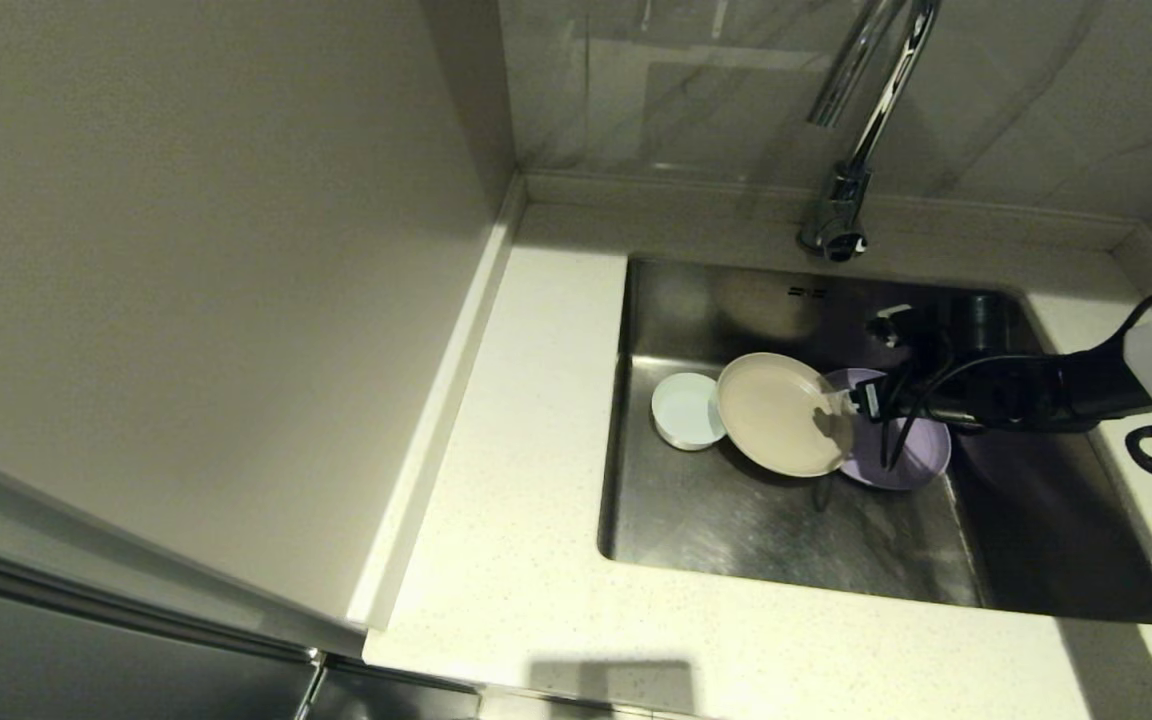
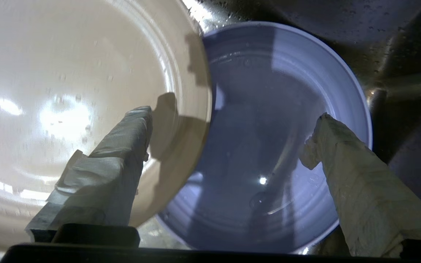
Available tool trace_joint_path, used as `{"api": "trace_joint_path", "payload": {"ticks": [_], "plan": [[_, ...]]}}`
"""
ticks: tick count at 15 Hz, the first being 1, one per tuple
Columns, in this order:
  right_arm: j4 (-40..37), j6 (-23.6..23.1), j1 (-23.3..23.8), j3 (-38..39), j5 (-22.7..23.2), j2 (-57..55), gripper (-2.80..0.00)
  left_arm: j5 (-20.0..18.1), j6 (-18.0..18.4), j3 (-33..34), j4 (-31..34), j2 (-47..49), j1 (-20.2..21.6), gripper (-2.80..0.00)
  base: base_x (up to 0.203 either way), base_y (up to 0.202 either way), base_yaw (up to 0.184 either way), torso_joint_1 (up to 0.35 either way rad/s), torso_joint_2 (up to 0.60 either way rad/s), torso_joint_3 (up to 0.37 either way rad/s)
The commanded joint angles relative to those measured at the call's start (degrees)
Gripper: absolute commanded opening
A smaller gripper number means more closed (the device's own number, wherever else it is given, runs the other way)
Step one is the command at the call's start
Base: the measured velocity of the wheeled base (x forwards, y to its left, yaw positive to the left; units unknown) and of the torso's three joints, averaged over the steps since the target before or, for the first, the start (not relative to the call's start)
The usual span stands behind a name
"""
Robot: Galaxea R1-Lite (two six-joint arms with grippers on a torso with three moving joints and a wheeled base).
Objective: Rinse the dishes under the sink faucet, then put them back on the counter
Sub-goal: Put a plate back to the table from the sink
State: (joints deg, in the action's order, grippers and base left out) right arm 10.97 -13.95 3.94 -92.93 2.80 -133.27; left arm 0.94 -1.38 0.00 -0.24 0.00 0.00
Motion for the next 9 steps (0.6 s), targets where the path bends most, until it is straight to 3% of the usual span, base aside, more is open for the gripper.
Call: {"api": "trace_joint_path", "payload": {"ticks": [1,4,9], "plan": [[-8.69,1.99,-0.02,-8.88,-0.05,-2.96,0.00,0.03,-0.03,0.00,-0.02,-0.09,0.00,-2.80,0.000,0.000,0.000,0.000,0.00,0.000],[-28.03,6.42,-0.11,-21.27,0.13,-5.00,0.00,0.03,-0.03,0.00,-0.02,-0.09,0.00,-2.80,0.000,0.000,0.000,0.000,0.00,0.000],[-29.60,8.24,-0.85,-21.24,-0.69,-6.65,0.00,0.03,-0.03,0.00,-0.02,-0.09,0.00,-2.80,0.000,0.000,0.000,0.000,0.00,0.000]]}}
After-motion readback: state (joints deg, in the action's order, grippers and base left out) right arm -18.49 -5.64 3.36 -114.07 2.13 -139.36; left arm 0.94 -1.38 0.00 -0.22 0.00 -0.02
